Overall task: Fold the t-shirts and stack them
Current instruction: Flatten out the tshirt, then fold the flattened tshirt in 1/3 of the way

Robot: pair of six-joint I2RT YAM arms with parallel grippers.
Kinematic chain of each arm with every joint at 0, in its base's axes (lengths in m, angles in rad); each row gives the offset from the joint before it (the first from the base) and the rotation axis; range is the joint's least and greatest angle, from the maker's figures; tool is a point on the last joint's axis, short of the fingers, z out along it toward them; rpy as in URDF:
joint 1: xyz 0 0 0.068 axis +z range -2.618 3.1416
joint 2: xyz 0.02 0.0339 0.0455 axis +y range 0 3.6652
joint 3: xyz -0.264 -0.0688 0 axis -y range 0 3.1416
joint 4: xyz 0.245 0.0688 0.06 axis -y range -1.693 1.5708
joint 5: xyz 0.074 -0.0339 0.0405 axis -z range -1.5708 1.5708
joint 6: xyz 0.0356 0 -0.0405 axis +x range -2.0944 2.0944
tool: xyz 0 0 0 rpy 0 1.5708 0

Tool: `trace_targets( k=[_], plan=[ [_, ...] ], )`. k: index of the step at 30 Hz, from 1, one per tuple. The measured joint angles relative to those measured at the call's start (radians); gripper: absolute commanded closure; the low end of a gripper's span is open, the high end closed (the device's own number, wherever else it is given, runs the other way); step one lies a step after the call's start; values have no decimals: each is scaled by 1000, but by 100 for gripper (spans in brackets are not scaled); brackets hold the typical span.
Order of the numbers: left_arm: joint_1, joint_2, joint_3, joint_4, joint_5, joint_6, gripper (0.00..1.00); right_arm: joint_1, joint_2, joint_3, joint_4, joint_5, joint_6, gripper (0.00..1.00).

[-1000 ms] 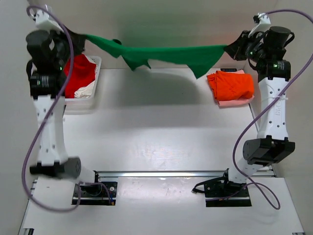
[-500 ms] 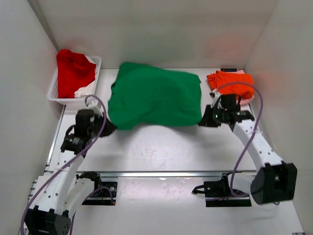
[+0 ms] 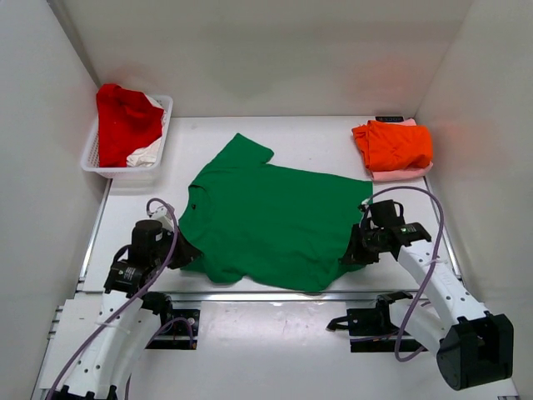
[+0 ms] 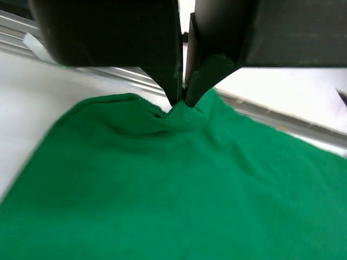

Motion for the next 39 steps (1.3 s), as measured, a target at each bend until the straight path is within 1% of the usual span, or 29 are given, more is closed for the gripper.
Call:
trace_targets(
  k=[4,8,12,17,21,25,31,39],
  plan=[
    [5,42,8,42,0,-8,100,-68,3,0,0,-11,-18,100],
    [40,178,89,100,4,11,100,-156,18,11,-9,-28,-66,100],
    [58,332,189,203,6,32,100,-232,35,24,-7,-51,-98,100],
    [74,478,231,319,13,50,100,-238,75,24,3,-60,-105,100],
    [91,576,249,375,15,60,100,-253,102,29,18,-56,-104,100],
    [98,666,323,418,21,69,100,-288,107,43,26,-49,-103,100],
    [101,774,418,497,37,79,100,-338,107,62,47,-35,-100,100],
    [103,889,449,551,49,79,100,-343,160,79,66,-13,-94,100]
  ],
)
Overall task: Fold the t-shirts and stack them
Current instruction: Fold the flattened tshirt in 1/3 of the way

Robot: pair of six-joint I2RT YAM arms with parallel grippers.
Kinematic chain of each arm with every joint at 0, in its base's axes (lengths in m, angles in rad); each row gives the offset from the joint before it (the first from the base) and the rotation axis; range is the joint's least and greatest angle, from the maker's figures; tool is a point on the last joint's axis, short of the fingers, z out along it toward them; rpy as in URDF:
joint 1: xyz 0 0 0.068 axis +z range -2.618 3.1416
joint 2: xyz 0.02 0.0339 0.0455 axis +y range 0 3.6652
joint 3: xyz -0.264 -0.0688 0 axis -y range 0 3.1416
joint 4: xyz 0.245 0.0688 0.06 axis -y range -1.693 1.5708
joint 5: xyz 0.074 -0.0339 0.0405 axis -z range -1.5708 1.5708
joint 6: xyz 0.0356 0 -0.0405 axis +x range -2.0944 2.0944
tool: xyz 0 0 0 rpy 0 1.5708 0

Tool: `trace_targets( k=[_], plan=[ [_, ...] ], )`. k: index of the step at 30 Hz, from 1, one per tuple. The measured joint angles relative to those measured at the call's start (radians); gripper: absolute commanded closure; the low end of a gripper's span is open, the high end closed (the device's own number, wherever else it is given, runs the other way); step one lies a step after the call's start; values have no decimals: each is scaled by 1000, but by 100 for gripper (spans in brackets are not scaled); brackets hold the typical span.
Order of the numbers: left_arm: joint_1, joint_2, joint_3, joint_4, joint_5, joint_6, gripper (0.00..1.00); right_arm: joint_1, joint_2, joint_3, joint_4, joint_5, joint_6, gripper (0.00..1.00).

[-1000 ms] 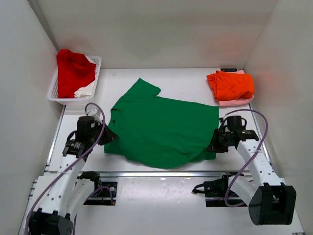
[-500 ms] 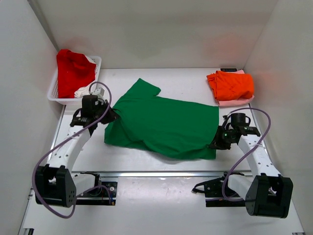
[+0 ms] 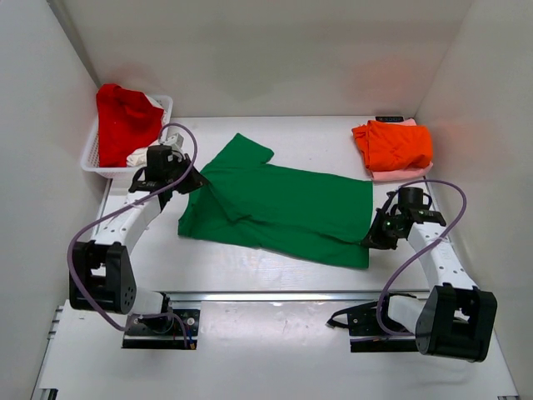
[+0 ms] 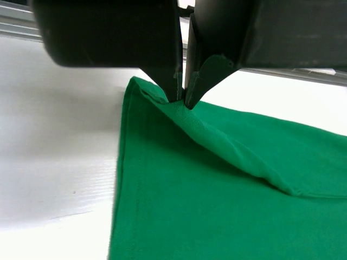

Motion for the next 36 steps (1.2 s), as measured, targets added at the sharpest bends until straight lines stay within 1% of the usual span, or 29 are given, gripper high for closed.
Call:
trace_targets(
  k=[2,3,6,7,8,9,10,11,12,13,14,17,19,22,25,28,30,33,35,36],
  plan=[
    [3,22,6,13,8,-1,100,0,14,3,3,9,3,100],
    [5,32,9,18,12,-1,97,-1,19,4,5,12,5,100],
    [6,77,32,39,17,4,50,2,35,7,11,36,6,100],
    [7,90,44,39,14,2,45,3,39,8,11,48,6,93],
    [10,105,61,36,6,-1,42,7,41,10,12,64,9,81],
    [13,119,84,28,-5,-1,40,11,44,15,8,85,11,72],
    [18,131,106,16,-14,-2,40,17,47,25,3,108,14,57],
    [27,140,134,-5,-27,3,40,23,48,42,-3,137,16,47],
    [36,142,157,-22,-35,10,39,31,51,65,-14,167,14,45],
    [43,138,172,-35,-39,16,39,36,53,95,-23,196,9,41],
    [50,126,179,-46,-39,23,40,40,53,119,-24,217,7,41],
    [38,63,146,-80,-46,44,43,57,50,185,-22,254,4,47],
    [-3,3,72,-86,-47,49,45,79,41,188,-15,249,12,48],
    [-80,-58,-75,-97,-37,46,47,161,36,157,2,224,44,49],
    [-122,-30,-172,-108,-39,32,51,256,35,89,43,190,99,53],
    [-130,27,-221,-133,-64,17,52,310,37,19,86,158,155,57],
    [-135,53,-227,-153,-90,11,53,321,47,-15,117,146,182,60],
    [-144,71,-227,-168,-146,6,54,320,98,-39,170,137,196,60],
    [-148,82,-223,-183,-169,5,58,310,153,-44,203,130,194,60],
    [-151,87,-217,-192,-177,6,58,304,180,-45,215,130,191,60]
  ],
)
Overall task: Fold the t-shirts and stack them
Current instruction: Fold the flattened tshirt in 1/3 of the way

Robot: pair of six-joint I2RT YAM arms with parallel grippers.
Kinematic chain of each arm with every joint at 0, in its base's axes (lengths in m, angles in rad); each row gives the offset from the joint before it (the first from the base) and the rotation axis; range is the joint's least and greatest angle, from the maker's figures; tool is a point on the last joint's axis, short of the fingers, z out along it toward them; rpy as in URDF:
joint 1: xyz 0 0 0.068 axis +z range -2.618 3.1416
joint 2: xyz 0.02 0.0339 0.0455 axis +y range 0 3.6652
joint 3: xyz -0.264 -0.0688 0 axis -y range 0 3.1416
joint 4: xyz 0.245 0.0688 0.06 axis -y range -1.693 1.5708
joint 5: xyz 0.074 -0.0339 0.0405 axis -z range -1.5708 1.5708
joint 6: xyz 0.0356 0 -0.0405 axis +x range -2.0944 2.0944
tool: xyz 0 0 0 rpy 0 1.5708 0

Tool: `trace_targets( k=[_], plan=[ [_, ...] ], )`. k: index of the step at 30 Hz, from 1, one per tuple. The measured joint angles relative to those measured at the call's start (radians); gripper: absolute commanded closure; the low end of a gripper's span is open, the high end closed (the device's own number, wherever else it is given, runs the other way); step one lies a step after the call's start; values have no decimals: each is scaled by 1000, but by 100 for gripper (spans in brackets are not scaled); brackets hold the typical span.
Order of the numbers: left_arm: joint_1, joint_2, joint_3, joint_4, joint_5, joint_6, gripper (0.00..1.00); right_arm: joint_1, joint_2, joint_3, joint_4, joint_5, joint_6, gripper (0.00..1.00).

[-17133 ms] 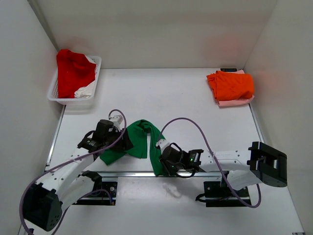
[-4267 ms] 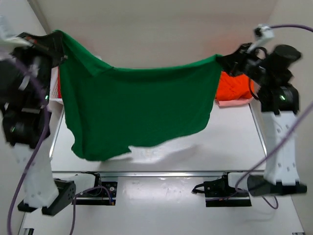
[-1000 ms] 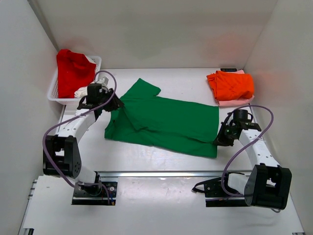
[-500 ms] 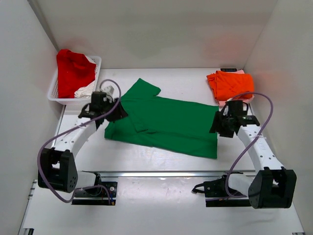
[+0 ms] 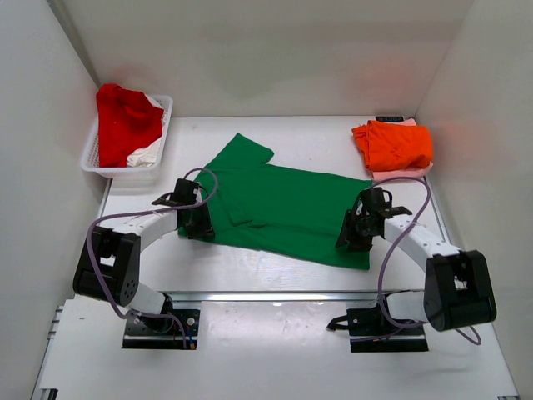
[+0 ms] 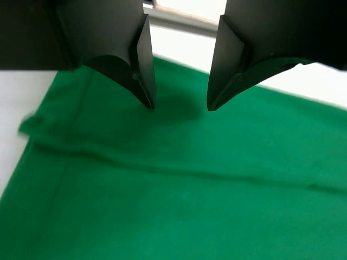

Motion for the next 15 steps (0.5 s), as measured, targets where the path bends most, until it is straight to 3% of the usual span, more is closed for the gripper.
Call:
trace_targets(
  k=[6,15],
  plan=[
    [-12,-11,-2,-37,-19,5,59,-41,142,65,35,-23,-29,60],
    [-13,-200,-120,-194,-20,9,60,-27,321,243,37,-25,-99,58]
  ],
)
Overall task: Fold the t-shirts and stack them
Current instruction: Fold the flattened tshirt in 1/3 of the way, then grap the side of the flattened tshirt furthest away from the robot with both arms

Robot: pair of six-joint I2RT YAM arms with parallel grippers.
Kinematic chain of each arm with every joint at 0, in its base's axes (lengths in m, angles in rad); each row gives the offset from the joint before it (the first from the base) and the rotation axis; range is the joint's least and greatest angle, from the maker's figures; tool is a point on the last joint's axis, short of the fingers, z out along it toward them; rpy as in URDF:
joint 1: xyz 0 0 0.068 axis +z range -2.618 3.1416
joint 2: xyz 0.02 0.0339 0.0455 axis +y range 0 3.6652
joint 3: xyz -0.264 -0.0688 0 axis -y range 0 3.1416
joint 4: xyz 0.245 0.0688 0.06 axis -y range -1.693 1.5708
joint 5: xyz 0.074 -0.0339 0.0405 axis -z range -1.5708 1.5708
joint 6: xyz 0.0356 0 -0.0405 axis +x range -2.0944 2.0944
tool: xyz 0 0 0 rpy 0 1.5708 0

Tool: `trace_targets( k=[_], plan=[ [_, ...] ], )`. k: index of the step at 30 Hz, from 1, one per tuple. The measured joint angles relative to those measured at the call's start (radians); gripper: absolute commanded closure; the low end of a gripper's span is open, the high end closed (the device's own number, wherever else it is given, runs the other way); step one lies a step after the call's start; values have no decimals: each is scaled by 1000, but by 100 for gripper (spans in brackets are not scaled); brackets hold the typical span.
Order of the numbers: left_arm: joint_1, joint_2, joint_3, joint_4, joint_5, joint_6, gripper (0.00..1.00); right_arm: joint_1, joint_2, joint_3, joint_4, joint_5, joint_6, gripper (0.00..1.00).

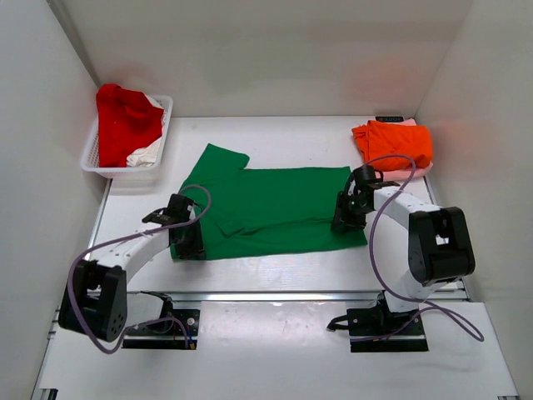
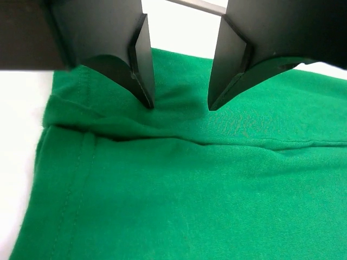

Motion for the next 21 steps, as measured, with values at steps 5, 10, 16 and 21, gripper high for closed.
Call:
trace_targets(
  k=[5,10,16,21],
  plan=[
    [39,-93,64,-123,39,8,58,39,-21,68,-99,38,-32,54],
    [103,-22,488,-205,60,37,56,58,-117,290,-203,52,-54,35],
    [105,251,937,-112,47,46,49,-14,-74,486,-130,81,-71,17],
    [127,588,1086,-42,27,33,45,-45,147,510,-39,136,-56,21]
  ],
)
